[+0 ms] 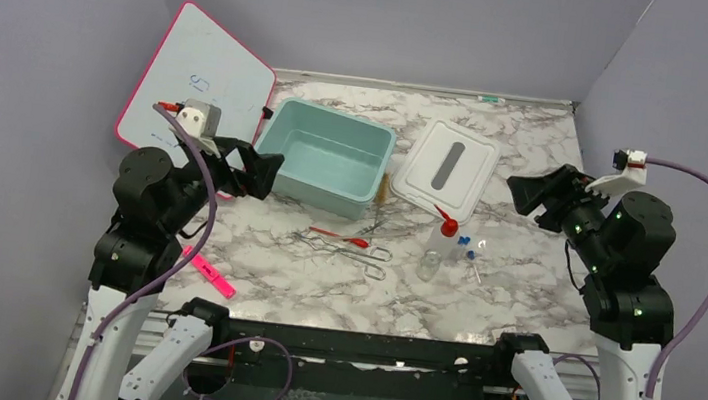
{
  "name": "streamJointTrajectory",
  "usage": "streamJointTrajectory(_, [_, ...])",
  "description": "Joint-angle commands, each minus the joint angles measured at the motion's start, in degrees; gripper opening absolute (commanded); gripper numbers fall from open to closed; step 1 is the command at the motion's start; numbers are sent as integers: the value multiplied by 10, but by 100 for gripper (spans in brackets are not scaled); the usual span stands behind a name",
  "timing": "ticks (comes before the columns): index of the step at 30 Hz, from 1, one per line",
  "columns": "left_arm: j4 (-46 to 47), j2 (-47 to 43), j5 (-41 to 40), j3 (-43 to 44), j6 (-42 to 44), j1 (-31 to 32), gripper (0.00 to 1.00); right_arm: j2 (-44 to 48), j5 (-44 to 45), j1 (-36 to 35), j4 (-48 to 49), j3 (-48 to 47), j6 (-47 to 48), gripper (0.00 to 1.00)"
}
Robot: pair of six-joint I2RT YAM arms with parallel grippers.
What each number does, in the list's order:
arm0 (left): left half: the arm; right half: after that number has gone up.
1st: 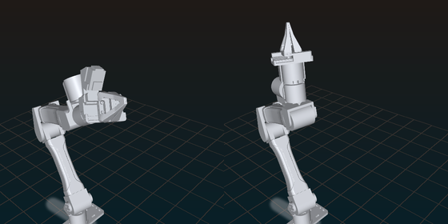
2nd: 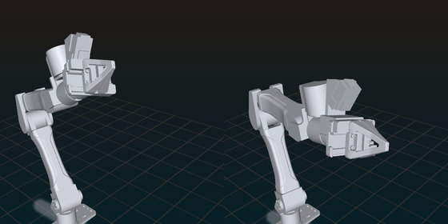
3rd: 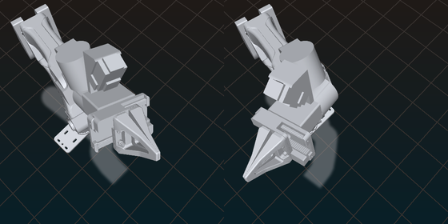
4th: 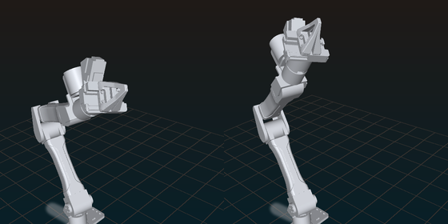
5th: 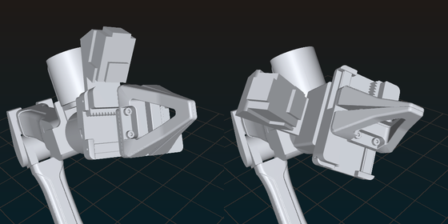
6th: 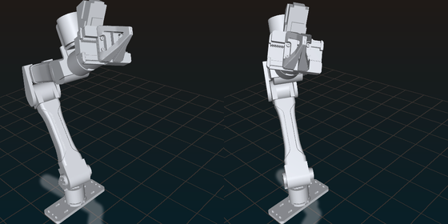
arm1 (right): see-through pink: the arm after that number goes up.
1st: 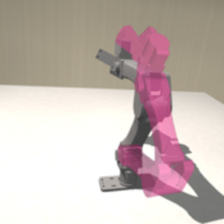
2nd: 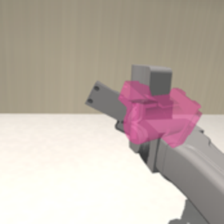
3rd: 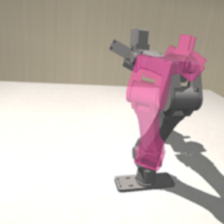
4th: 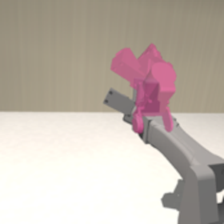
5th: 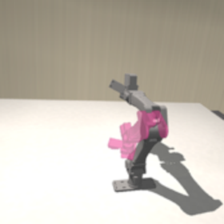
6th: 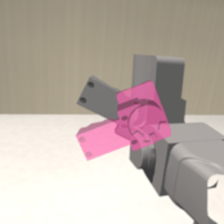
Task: Organize the chemistry lab equipment
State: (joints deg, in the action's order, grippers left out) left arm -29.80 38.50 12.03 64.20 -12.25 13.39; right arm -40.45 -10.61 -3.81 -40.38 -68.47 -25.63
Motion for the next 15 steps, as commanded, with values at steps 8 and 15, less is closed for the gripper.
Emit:
streamJointTrajectory(8, [66, -8, 86, -63, -110, 7, 99, 10, -11, -6, -41, 59, -2, 77])
streamJointTrajectory(15, [163, 45, 229, -103, -143, 17, 99, -12, 16, -6, -41, 111, -23, 76])
